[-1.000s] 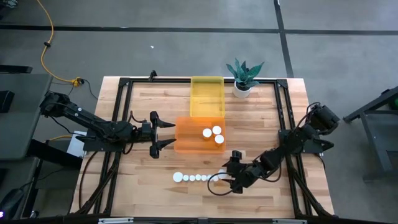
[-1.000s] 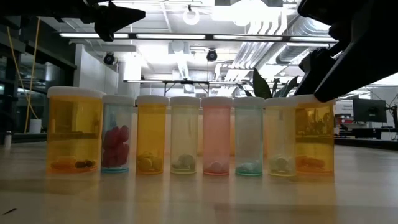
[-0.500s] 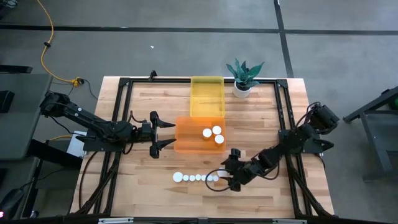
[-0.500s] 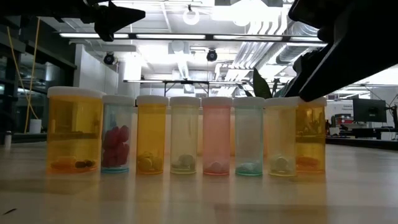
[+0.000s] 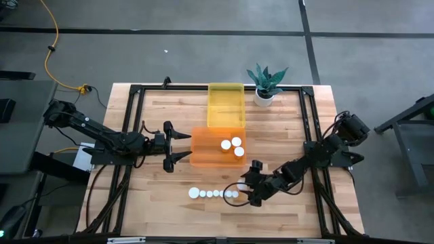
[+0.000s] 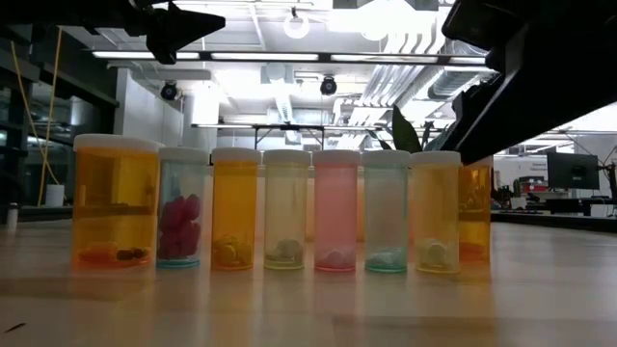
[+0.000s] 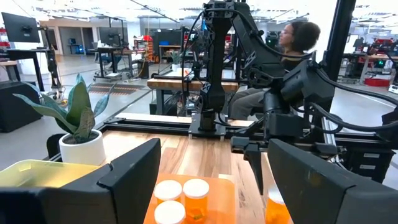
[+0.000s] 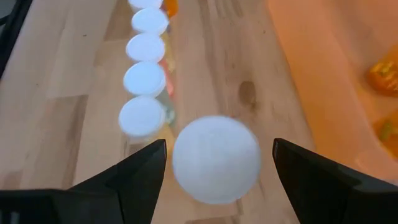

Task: Pick and place medicine bottles into bin by pill shape (circle, oval)
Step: Put the big orange pill bottle into the orange bin

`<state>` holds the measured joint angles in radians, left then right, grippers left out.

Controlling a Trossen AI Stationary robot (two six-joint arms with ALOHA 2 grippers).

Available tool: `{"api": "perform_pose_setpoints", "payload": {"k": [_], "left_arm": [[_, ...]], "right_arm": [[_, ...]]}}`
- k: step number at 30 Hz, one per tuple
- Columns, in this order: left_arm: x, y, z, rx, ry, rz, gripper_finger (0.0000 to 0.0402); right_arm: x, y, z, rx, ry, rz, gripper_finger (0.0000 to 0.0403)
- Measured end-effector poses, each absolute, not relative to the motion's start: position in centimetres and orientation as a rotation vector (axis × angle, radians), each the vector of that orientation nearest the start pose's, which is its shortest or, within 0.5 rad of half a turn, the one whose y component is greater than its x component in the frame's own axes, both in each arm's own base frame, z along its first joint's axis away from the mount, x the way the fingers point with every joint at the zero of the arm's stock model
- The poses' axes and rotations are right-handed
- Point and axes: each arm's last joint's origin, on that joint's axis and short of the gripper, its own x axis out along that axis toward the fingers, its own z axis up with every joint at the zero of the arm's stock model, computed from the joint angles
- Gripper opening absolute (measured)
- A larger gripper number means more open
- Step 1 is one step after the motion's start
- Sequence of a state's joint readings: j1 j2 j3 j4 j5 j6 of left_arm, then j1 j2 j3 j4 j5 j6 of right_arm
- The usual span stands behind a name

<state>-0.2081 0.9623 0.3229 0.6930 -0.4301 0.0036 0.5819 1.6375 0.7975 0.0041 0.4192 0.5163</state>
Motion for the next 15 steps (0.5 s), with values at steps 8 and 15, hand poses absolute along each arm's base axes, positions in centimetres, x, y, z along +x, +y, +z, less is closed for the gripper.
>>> {"api": "perform_pose_setpoints", "payload": {"k": [8,15], "left_arm": [[19.37,-2.86,22.71,-0.013,-0.051,0.222,0.0287],[19.37,-2.86,22.71,-0.013,-0.051,0.222,0.0287]], "right_arm": [[26.30,15.89,15.30,0.075,0.766,-0.046,0.0287],[26.29,15.84,15.29,0.068,0.761,-0.060,0.0287]]}}
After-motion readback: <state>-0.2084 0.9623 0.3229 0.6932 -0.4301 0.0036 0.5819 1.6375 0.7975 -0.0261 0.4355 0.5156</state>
